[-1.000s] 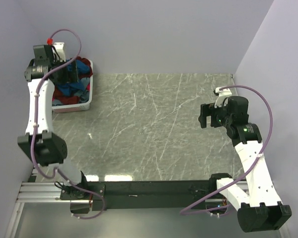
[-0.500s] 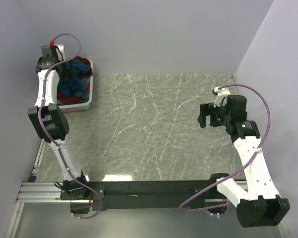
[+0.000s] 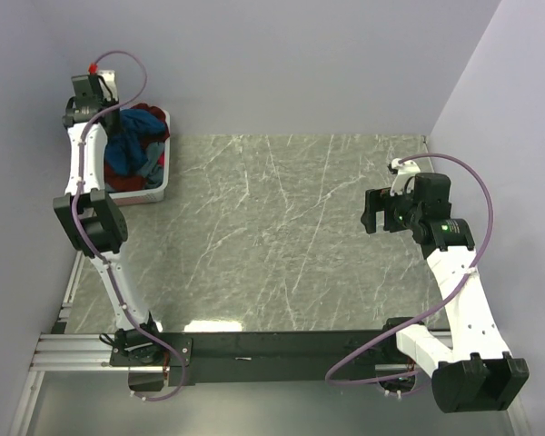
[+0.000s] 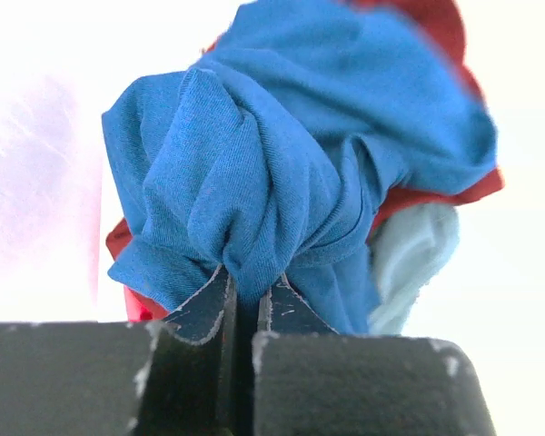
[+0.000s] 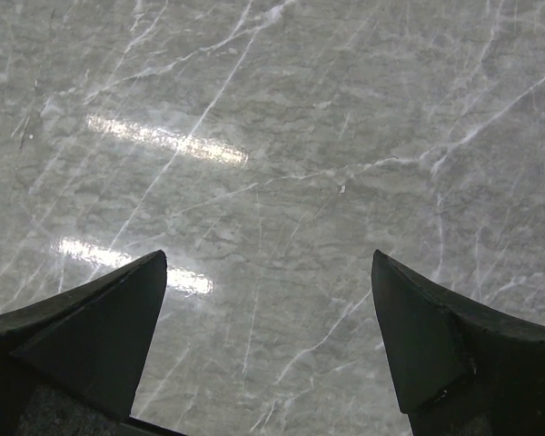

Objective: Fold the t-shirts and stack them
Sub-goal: Grab the tshirt from the pile, then move the tshirt to the center of the board

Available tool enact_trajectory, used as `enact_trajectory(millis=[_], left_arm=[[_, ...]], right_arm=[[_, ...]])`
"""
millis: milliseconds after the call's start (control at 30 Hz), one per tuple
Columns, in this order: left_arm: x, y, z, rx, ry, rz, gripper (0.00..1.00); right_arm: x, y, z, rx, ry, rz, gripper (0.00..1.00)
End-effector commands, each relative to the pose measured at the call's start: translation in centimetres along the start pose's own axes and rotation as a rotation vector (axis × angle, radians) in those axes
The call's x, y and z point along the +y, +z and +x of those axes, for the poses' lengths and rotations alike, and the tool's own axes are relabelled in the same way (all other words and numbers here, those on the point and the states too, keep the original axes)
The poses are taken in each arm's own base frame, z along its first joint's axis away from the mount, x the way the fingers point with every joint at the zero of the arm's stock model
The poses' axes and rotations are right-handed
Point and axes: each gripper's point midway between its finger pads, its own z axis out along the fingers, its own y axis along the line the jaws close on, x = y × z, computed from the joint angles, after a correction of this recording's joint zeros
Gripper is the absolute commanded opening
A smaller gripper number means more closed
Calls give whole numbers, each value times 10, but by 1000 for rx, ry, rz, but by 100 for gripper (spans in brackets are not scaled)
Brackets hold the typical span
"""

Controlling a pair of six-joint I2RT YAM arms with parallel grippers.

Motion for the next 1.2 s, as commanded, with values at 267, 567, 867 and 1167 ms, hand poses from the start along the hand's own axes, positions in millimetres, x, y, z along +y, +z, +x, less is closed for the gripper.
enact_trajectory(millis=[267,567,867,1167], left_arm=[[-111,-241,-150,-547,59,364,0],[-205,-376,-164,-695,-7,780,0],[-225,-320,-72,-416,-29,834,99],[-218,-262,41,-168,47,849,99]], right_arm=[[-10,-10,-22,-69,74,-22,99],[-11,-14,-24,-76,103,-50,98],[-12,-16,-24,-73,100,-56,99],[-2,2,-5,29,87,-156,97]])
